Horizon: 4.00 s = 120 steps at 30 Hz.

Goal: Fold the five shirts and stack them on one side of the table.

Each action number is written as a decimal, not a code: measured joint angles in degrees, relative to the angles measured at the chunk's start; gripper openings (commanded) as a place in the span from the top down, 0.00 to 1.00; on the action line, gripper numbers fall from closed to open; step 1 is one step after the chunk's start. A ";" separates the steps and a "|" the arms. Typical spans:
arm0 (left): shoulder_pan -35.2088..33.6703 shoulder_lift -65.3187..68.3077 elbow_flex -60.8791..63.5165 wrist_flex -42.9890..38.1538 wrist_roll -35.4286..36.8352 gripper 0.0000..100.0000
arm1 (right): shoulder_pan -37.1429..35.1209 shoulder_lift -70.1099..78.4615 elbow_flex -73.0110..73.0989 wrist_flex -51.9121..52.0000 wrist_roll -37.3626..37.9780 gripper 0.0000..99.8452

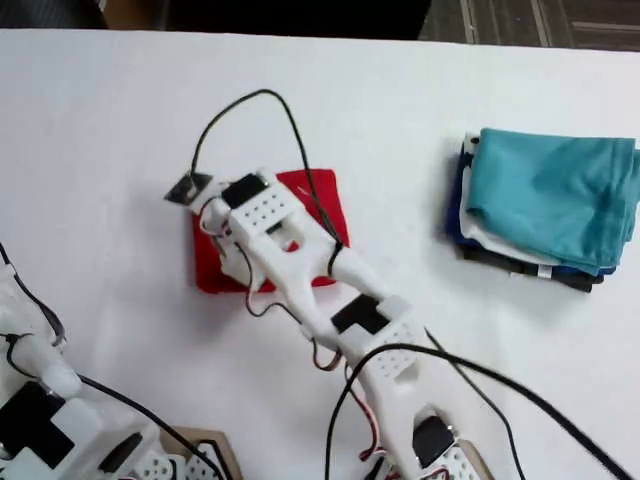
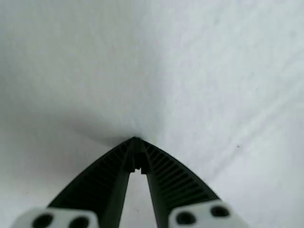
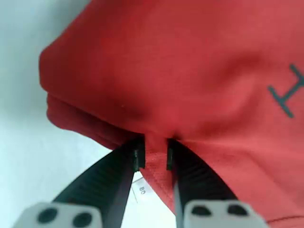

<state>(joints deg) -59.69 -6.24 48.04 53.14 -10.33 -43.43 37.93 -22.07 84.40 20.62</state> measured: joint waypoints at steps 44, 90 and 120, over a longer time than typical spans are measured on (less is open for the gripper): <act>0.00 0.00 0.00 0.00 0.00 0.97 | 17.05 9.85 -15.74 0.79 -31.03 0.67; 0.00 0.00 0.00 0.00 0.00 0.97 | 19.78 19.87 -30.77 13.27 -9.58 0.98; 0.00 0.00 0.00 0.00 0.00 0.97 | 45.54 -36.04 -7.82 13.54 17.41 0.98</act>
<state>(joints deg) -59.69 -6.24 48.04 53.14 -10.33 2.11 1.89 -29.89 97.93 38.02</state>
